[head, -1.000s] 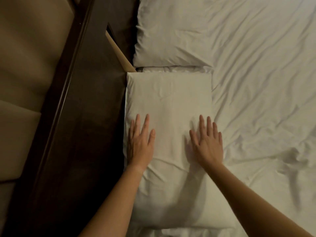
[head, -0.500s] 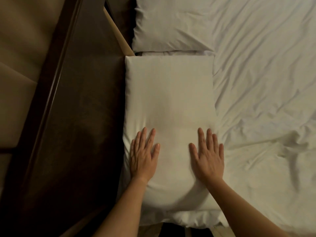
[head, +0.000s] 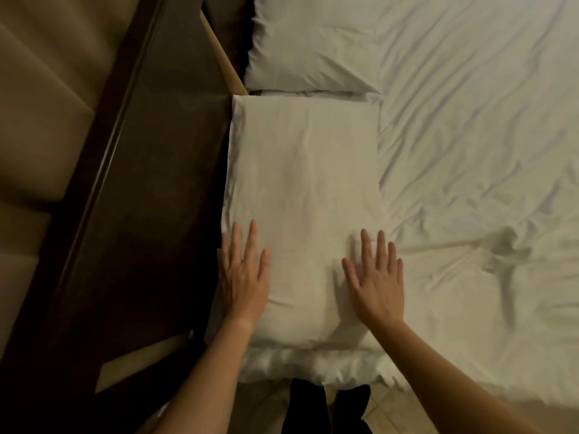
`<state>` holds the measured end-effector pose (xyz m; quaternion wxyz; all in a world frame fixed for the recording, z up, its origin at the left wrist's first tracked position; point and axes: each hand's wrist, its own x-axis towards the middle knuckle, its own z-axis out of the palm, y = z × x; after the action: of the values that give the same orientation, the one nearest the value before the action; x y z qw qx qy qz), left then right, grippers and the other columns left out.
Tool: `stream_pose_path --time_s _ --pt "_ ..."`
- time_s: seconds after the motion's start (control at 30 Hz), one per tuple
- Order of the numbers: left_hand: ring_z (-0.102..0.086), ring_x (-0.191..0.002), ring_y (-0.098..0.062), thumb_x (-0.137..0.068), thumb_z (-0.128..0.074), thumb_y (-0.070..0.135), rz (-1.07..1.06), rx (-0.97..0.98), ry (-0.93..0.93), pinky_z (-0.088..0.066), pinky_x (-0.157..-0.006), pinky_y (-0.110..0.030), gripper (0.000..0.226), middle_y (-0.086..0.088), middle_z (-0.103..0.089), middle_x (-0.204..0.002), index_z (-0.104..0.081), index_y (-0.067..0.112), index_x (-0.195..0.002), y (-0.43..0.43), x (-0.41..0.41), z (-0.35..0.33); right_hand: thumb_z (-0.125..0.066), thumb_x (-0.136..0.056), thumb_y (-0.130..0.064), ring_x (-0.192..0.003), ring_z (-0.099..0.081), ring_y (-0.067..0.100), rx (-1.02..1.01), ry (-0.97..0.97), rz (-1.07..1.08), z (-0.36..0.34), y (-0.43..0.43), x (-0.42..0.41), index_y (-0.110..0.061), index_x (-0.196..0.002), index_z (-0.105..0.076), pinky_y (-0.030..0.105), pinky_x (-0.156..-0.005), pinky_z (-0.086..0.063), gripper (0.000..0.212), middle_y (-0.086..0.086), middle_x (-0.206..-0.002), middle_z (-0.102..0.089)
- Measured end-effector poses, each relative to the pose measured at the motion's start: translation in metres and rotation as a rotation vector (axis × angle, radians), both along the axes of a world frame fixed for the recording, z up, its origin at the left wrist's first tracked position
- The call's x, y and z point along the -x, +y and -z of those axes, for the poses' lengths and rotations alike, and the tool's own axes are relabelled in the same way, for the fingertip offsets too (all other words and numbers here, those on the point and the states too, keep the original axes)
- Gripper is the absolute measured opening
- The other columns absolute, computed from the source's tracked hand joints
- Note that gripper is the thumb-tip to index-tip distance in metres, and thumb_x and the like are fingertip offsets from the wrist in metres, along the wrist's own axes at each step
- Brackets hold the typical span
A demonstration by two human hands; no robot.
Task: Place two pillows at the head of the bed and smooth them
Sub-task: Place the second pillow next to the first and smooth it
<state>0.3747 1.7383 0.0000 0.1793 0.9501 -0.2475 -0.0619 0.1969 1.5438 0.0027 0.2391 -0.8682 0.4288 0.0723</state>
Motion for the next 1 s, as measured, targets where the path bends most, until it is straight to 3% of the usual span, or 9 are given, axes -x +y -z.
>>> stream_pose_path --time_s 0.1,0.2,0.5,0.73,1.0 --pt "-0.005 -0.164 -0.028 -0.110 -0.033 0.051 0.109 -0.017 -0.016 -0.007 -0.132 -0.053 0.063 -0.004 -0.011 -0.178 -0.018 0.035 -0.169 -0.006 0.032 0.004 -0.011 -0.104 -0.076 -0.162 0.020 0.026 0.014 -0.023 -0.104 -0.003 0.034 -0.022 -0.045 -0.165 0.019 0.050 -0.130 0.009 0.075 -0.003 -0.175 0.023" --pt "-0.004 -0.165 -0.026 -0.110 -0.024 0.056 0.113 -0.089 0.029 -0.006 -0.132 -0.054 0.063 -0.001 -0.006 -0.179 -0.012 0.038 -0.170 0.005 0.050 0.030 -0.010 -0.104 -0.077 -0.160 0.026 0.025 -0.007 0.011 -0.157 0.009 0.054 -0.032 -0.045 -0.164 0.023 0.054 -0.130 0.012 0.075 -0.003 -0.173 0.030" --pt "-0.016 -0.163 -0.023 -0.108 -0.031 0.056 0.147 -0.092 -0.011 -0.023 -0.128 -0.052 0.066 -0.001 -0.018 -0.177 -0.021 0.033 -0.169 0.033 0.045 0.069 -0.017 -0.106 -0.074 -0.163 0.017 0.016 0.036 0.020 -0.111 0.046 0.043 -0.001 -0.051 -0.165 0.015 0.048 -0.132 0.006 0.071 -0.008 -0.177 0.016" --pt "-0.017 -0.163 -0.020 -0.108 -0.032 0.056 0.154 -0.115 -0.002 -0.021 -0.129 -0.048 0.066 0.002 -0.018 -0.177 -0.023 0.032 -0.169 0.042 0.045 0.077 -0.021 -0.107 -0.071 -0.164 0.010 0.014 0.043 0.008 -0.088 0.055 0.042 0.014 -0.051 -0.166 0.008 0.044 -0.132 0.004 0.069 -0.009 -0.178 0.007" --pt "-0.019 -0.163 -0.019 -0.108 -0.027 0.060 0.159 -0.180 -0.006 -0.024 -0.128 -0.048 0.066 0.004 -0.021 -0.176 -0.022 0.034 -0.169 0.056 0.042 0.071 -0.015 -0.107 -0.071 -0.163 0.012 0.010 0.020 0.034 -0.104 0.050 0.034 0.031 -0.050 -0.165 0.014 0.043 -0.133 0.001 0.069 -0.012 -0.177 0.010"
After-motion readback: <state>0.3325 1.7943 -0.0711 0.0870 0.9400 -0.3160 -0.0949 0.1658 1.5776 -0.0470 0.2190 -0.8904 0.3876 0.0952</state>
